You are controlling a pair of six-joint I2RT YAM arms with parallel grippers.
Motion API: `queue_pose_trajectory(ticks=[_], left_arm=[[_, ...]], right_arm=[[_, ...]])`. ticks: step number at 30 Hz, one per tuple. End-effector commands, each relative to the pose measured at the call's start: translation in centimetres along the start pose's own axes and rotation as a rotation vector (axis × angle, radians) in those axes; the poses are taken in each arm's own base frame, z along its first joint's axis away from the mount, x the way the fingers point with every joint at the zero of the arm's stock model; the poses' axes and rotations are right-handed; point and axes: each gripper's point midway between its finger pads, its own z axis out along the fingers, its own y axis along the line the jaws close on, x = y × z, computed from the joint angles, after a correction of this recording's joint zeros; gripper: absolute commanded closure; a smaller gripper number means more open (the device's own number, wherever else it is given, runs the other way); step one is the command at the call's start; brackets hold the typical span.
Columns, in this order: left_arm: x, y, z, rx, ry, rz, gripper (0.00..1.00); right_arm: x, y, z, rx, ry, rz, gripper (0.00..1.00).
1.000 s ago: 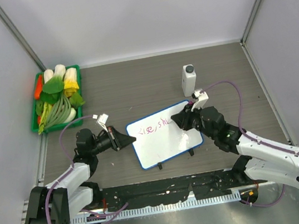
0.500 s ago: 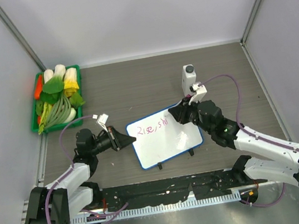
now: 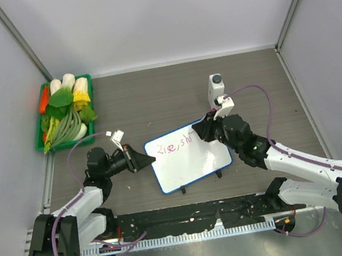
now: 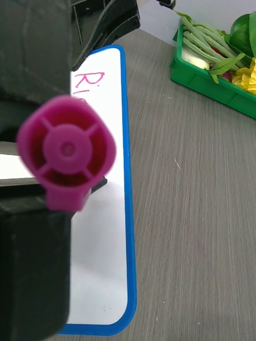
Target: Write a sentence on the whiteboard
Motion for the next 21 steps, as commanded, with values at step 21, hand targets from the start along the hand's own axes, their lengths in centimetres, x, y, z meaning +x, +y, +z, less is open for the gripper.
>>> queue_pose_trajectory(ticks=[21], left_arm=[[-0.5, 0.5, 0.0, -0.023, -0.028, 0.061, 1.00]], right_arm=[[-0.3, -0.5, -0.6, 0.006, -0.038, 0.013, 0.99]])
